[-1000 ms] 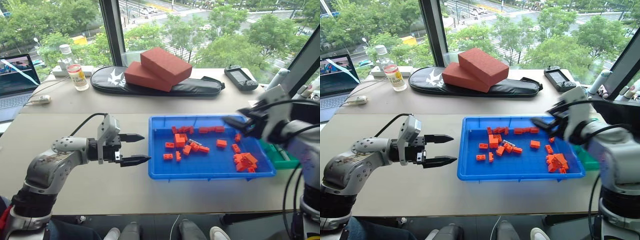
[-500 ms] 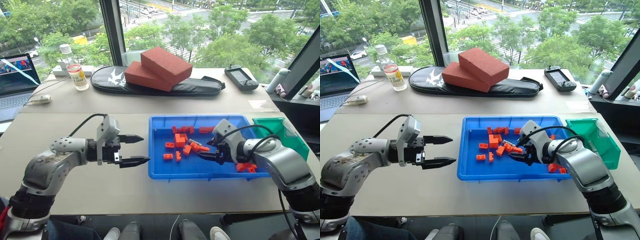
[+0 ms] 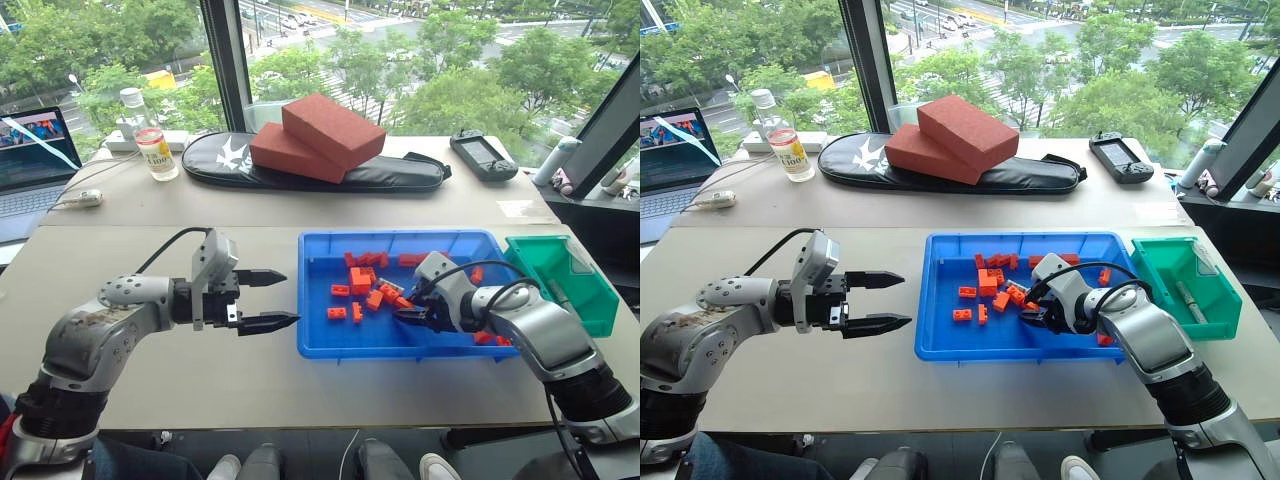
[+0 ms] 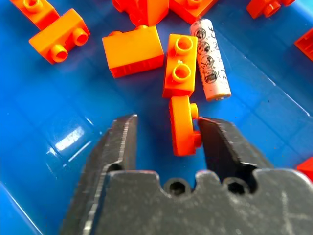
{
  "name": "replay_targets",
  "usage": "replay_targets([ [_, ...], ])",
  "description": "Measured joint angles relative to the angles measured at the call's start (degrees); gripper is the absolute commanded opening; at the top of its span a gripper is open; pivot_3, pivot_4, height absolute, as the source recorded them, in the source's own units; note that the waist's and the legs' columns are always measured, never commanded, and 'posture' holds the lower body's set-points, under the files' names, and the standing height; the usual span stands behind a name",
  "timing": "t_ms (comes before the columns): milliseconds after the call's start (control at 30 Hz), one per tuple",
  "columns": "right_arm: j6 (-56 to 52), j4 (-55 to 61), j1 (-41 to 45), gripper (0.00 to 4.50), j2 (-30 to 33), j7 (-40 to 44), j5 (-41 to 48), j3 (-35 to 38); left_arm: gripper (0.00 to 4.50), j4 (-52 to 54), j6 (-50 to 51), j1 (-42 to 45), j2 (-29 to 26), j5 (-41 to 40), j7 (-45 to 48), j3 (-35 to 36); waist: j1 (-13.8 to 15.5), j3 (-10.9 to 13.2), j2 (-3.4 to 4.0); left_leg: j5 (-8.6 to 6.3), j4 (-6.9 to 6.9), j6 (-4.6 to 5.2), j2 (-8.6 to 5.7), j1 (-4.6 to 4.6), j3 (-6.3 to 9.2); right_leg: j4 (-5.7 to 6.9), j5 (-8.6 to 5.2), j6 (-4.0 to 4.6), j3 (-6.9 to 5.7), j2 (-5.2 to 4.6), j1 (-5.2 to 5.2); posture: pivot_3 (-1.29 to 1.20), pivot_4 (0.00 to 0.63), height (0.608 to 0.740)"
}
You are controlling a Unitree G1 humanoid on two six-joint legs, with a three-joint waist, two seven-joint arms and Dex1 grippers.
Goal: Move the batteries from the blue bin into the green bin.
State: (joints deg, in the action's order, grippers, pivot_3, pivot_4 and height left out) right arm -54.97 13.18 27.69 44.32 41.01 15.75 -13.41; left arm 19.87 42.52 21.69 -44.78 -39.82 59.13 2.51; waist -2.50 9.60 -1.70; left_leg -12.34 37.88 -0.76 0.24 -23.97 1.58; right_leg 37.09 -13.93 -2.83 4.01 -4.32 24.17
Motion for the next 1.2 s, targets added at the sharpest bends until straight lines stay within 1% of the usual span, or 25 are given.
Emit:
replay_targets([
  [33,-0.04,0.61,-0.47,0.71,0.05,-0.02,-0.03,0.55,4.5,-0.11,0.0,0.26,0.0,0.0,0.04,-0.02,0.03,0.0,0.0,0.0,0.0,0.0,0.0,0.0,0.0,0.0,0.0,0.0,0.0,0.0,0.0,0.0,0.15,0.74],
  [100,-0.24,1.46,-0.96,0.21,0.07,-0.1,0.06,0.87,4.5,-0.2,0.0,0.44,0.01,0.0,0.1,-0.08,0.02,0.0,0.0,0.0,0.0,0.0,0.0,0.0,0.0,0.0,0.0,0.0,0.0,0.01,0.0,0.0,0.15,0.74],
  [233,-1.14,4.19,-3.55,0.21,0.9,-0.67,0.3,3.22,4.5,-0.37,0.0,0.65,0.03,0.04,0.35,-0.22,0.13,0.0,0.0,0.0,0.0,0.0,-0.02,-0.01,0.01,0.01,0.0,0.0,0.0,-0.02,0.0,0.0,0.15,0.74],
  [333,-4.47,8.64,-5.19,0.21,3.15,-0.52,2.18,8.69,4.5,-0.41,0.0,0.79,0.04,0.07,0.39,-0.31,0.13,0.0,0.0,0.0,0.0,0.0,-0.04,-0.02,0.01,0.0,0.0,0.0,0.0,-0.03,0.01,0.0,0.15,0.74],
  [400,-7.01,12.67,-7.78,0.21,8.03,0.03,3.49,14.89,4.5,-0.26,0.0,0.8,0.02,0.07,0.4,-0.38,0.33,0.0,0.0,0.0,0.0,0.0,-0.04,-0.03,0.04,0.0,0.0,0.0,-0.03,-0.03,-0.01,0.0,0.15,0.74],
  [500,-8.61,13.75,-11.8,0.21,13.63,-0.05,2.87,19.96,4.5,-0.2,0.0,0.41,-0.07,0.08,0.39,-0.31,0.45,0.0,-0.01,0.0,0.0,0.0,-0.04,-0.02,0.02,-0.04,0.0,0.0,-0.03,-0.04,-0.04,0.0,0.15,0.74],
  [600,-9.03,13.74,-15.02,0.21,14.72,-0.03,2.67,22.04,4.5,-0.16,-0.01,0.09,-0.07,0.07,0.38,-0.34,-0.09,-0.01,-0.01,0.0,0.0,0.0,0.03,0.03,-0.03,-0.01,-0.01,0.0,0.01,0.04,-0.03,0.0,0.15,0.74],
  [667,-9.03,13.34,-15.37,1.22,14.13,-0.4,2.87,22.03,4.5,-0.12,-0.02,0.09,-0.07,0.07,0.39,-0.34,-0.16,0.0,-0.01,0.0,0.0,0.0,0.04,0.08,-0.06,0.02,-0.01,0.0,0.03,0.05,-0.04,0.0,0.15,0.74],
  [700,-9.02,13.02,-15.23,1.38,13.73,-0.83,2.83,22.06,4.5,-0.12,-0.02,0.09,-0.07,0.07,0.39,-0.34,-0.13,-0.01,-0.01,0.0,0.0,0.0,0.04,0.1,-0.05,0.02,0.0,0.0,0.03,0.05,-0.07,0.0,0.15,0.74],
  [800,-9.0,12.18,-12.95,2.38,11.94,-1.72,3.27,21.8,4.5,-0.11,-0.03,0.04,-0.19,0.1,0.42,-0.28,-0.08,0.0,-0.01,0.0,0.0,0.0,0.04,0.11,-0.05,0.02,-0.01,0.0,0.03,0.05,-0.08,0.0,0.15,0.74],
  [833,-8.95,12.11,-11.29,2.8,11.0,-2.16,3.51,21.67,4.5,-0.11,-0.06,0.09,-0.19,0.14,0.42,-0.3,-0.13,0.0,-0.01,0.0,0.0,0.0,0.05,0.09,-0.06,0.01,-0.01,0.0,0.04,0.06,-0.05,0.0,0.15,0.74],
  [933,-8.96,11.88,-5.6,3.79,7.8,-3.01,3.85,20.37,4.5,-0.14,-0.15,0.11,-0.23,0.24,0.5,-0.3,-0.15,0.0,-0.01,0.0,0.0,0.0,0.07,0.1,-0.05,0.02,0.0,0.01,0.03,0.08,-0.05,0.0,0.15,0.74],
  [1000,-8.95,10.9,-1.23,3.79,4.92,-4.0,4.01,18.08,4.5,-0.21,-0.16,0.18,-0.28,0.28,0.51,-0.28,-0.25,0.0,-0.01,0.0,0.0,0.0,0.08,0.11,-0.05,0.02,0.0,0.01,0.03,0.09,-0.06,0.0,0.15,0.74],
  [1067,-8.63,9.12,3.14,3.79,0.9,-5.08,3.41,13.43,4.5,-0.16,-0.18,0.21,-0.39,0.31,0.48,-0.16,-0.18,0.0,-0.03,0.0,0.0,0.0,0.1,0.11,-0.04,0.01,0.0,0.01,0.02,0.1,-0.06,0.0,0.15,0.74],
  [1200,-5.1,3.38,6.06,3.79,-2.95,-5.29,1.0,5.29,4.5,-0.03,-0.18,0.27,-0.33,0.26,0.36,-0.17,0.03,0.0,-0.02,0.0,0.0,0.0,-0.02,0.02,-0.04,0.0,0.0,0.01,0.02,-0.03,0.0,0.0,0.15,0.74],
])
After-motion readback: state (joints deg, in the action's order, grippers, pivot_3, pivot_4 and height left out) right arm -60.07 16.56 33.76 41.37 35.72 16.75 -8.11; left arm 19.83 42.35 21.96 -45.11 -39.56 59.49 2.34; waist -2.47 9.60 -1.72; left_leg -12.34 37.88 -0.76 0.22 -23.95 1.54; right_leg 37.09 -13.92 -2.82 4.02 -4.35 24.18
